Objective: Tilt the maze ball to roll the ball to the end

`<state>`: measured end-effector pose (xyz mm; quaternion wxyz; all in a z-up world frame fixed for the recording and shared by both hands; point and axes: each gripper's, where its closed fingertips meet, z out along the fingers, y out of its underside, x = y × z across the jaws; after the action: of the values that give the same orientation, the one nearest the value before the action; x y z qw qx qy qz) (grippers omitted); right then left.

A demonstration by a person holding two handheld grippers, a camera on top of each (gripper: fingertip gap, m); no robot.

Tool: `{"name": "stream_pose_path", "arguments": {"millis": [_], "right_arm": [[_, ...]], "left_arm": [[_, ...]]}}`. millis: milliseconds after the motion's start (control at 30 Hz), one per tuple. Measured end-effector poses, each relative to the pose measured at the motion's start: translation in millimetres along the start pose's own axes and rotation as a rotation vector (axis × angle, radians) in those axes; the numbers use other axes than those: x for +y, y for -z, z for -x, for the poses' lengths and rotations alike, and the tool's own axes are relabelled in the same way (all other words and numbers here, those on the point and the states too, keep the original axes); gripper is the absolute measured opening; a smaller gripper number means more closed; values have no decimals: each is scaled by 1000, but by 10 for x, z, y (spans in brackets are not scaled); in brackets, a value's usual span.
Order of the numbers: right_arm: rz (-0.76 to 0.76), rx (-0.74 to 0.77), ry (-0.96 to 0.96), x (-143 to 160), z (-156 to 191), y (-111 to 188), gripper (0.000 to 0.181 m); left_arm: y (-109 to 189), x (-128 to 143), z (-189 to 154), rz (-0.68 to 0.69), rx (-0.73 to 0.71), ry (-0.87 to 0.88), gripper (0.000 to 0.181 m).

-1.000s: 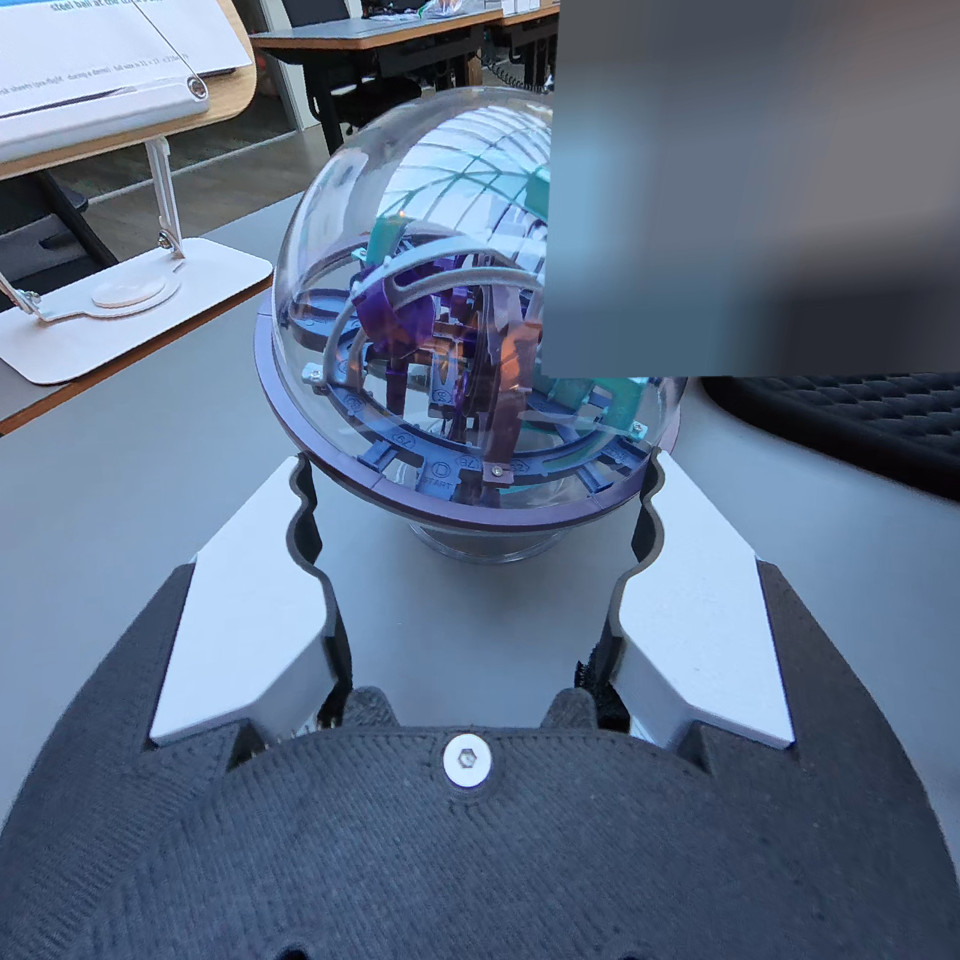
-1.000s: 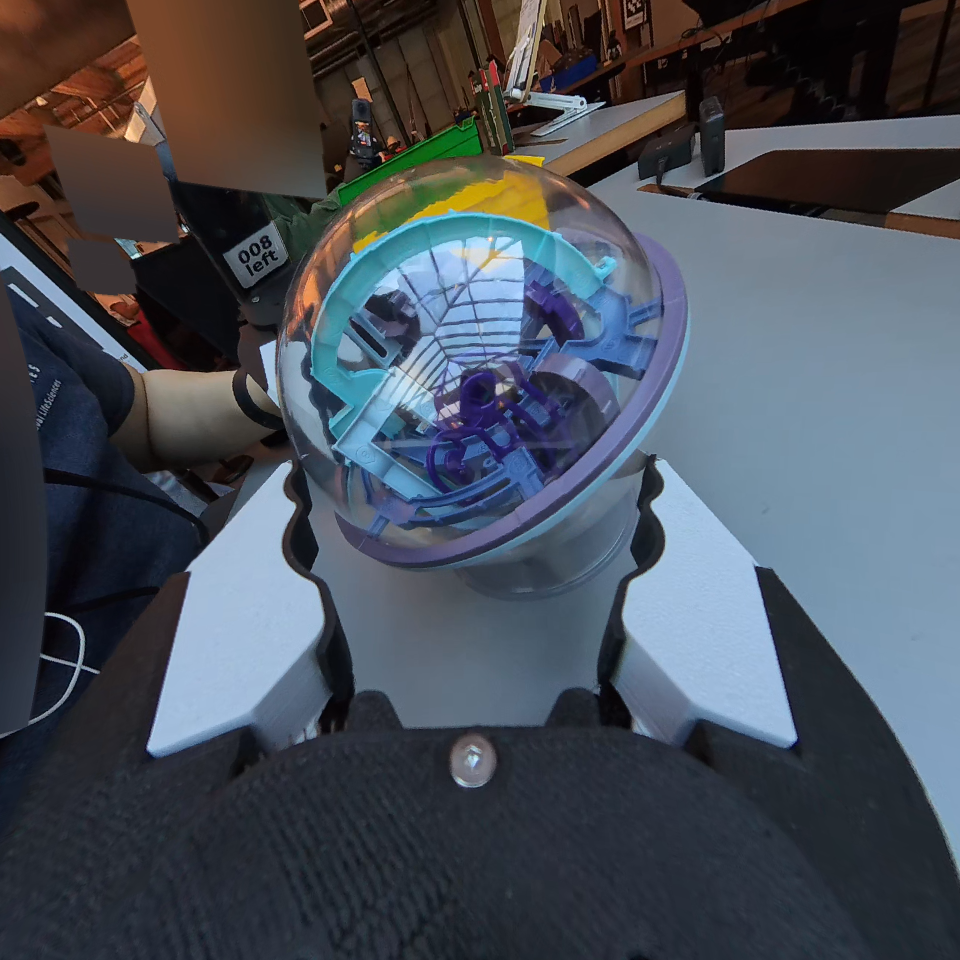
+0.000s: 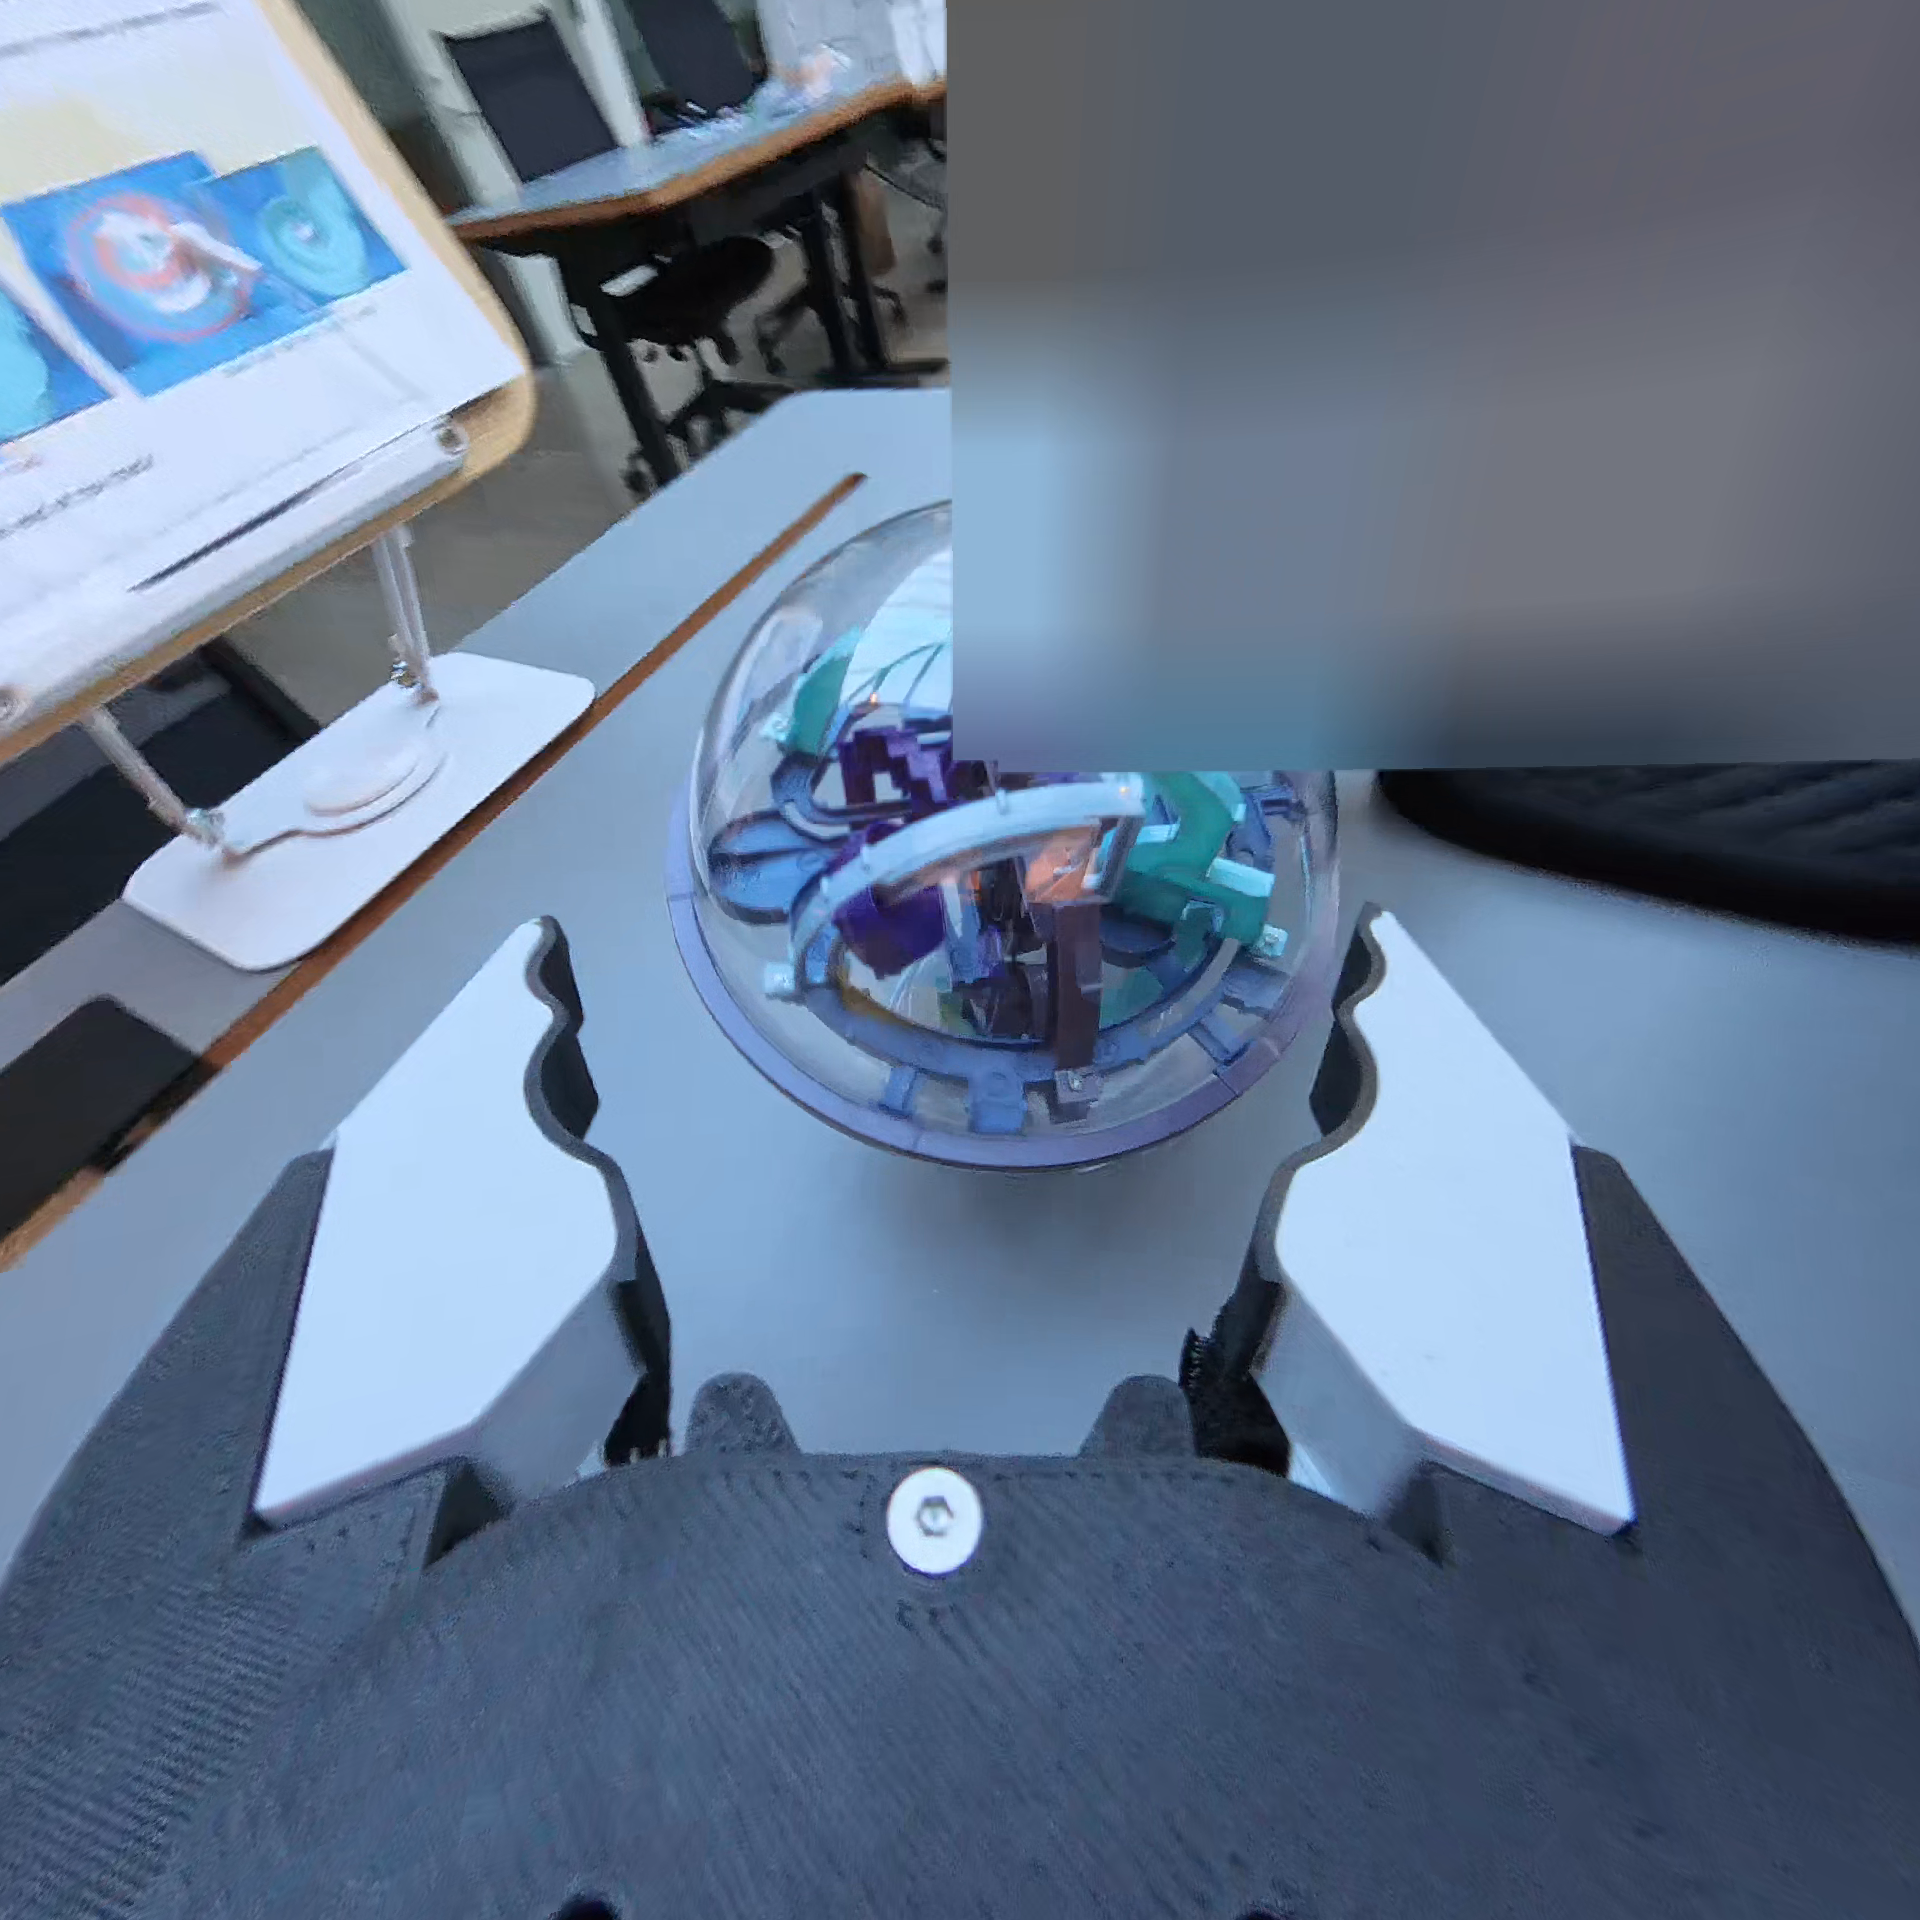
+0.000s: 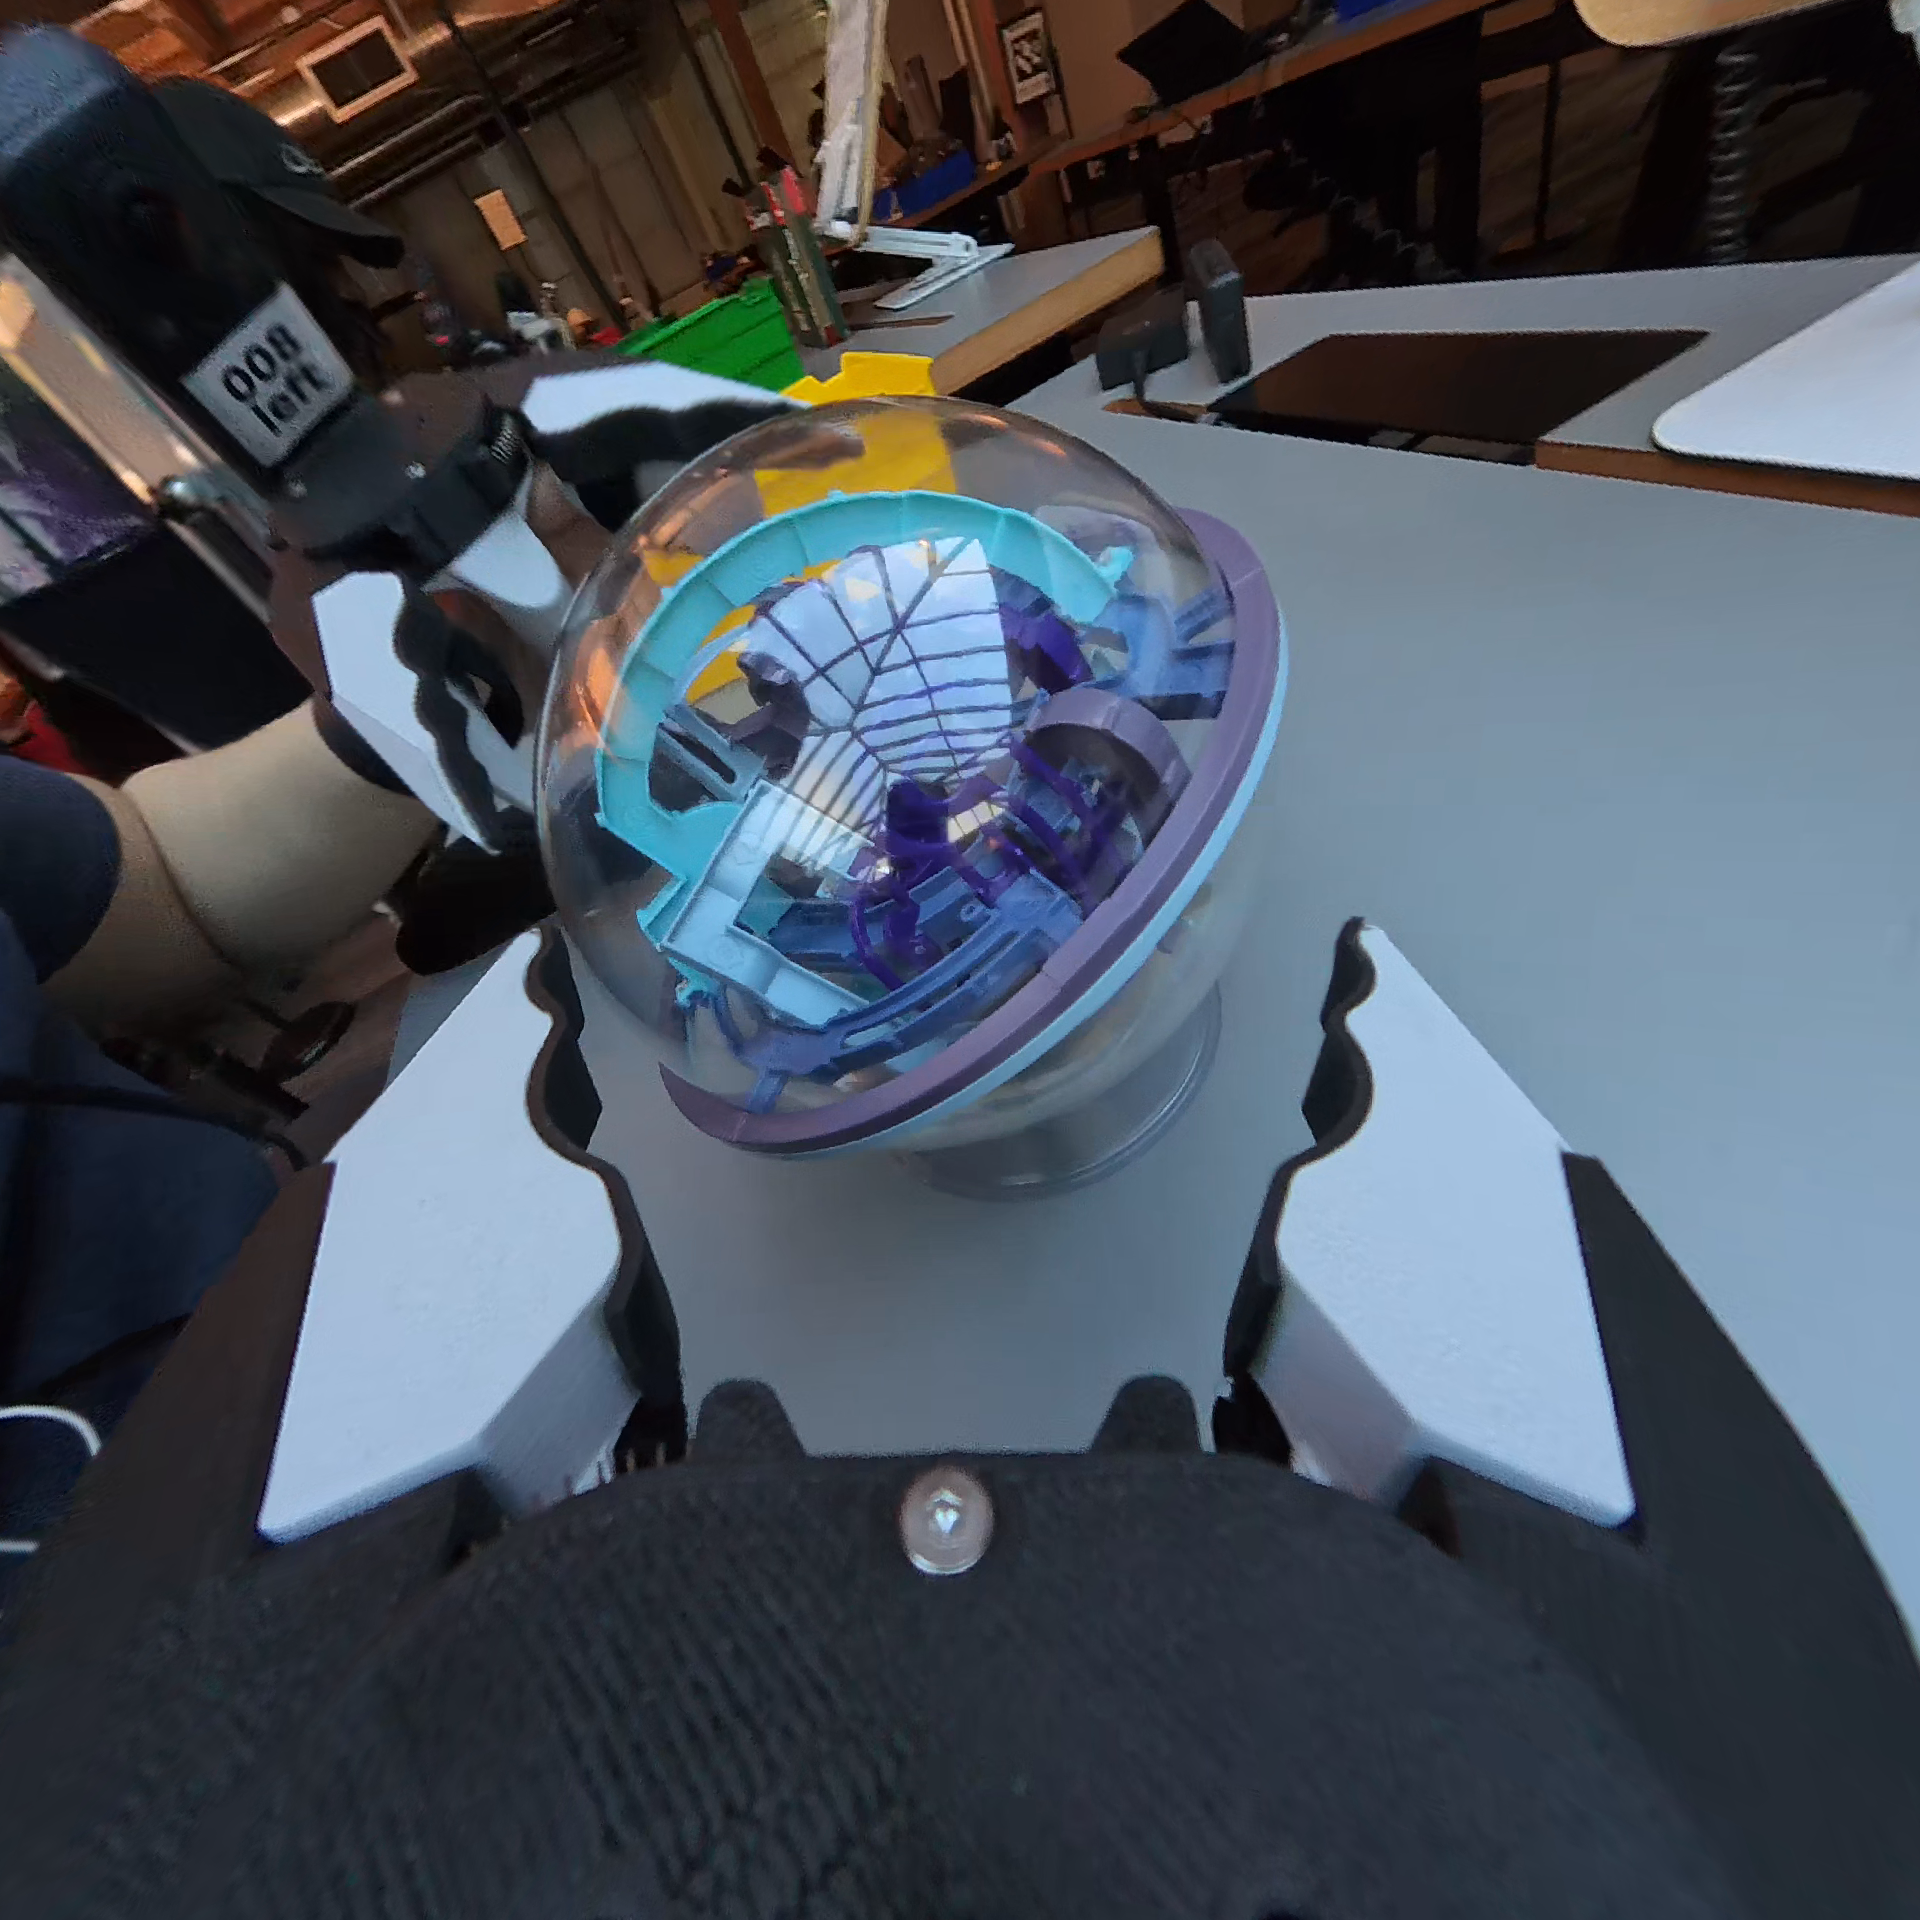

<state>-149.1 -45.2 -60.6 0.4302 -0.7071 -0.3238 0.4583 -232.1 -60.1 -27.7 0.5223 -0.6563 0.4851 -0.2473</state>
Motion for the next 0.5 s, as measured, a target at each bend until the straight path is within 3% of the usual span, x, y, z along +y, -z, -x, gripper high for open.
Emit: {"name": "stream_pose_path", "arguments": {"millis": [133,333,500], "right_arm": [[-4,107,-90,41,63,103,146],[11,235,-124,186,224,12,147],[-19,280,-172,209,234,-80,140]], "left_arm": [[-76,-24,172,110,172,-32,142],[-328,-29,303,132,517,319,149],[-432,25,224,150,584,307,156]]}}
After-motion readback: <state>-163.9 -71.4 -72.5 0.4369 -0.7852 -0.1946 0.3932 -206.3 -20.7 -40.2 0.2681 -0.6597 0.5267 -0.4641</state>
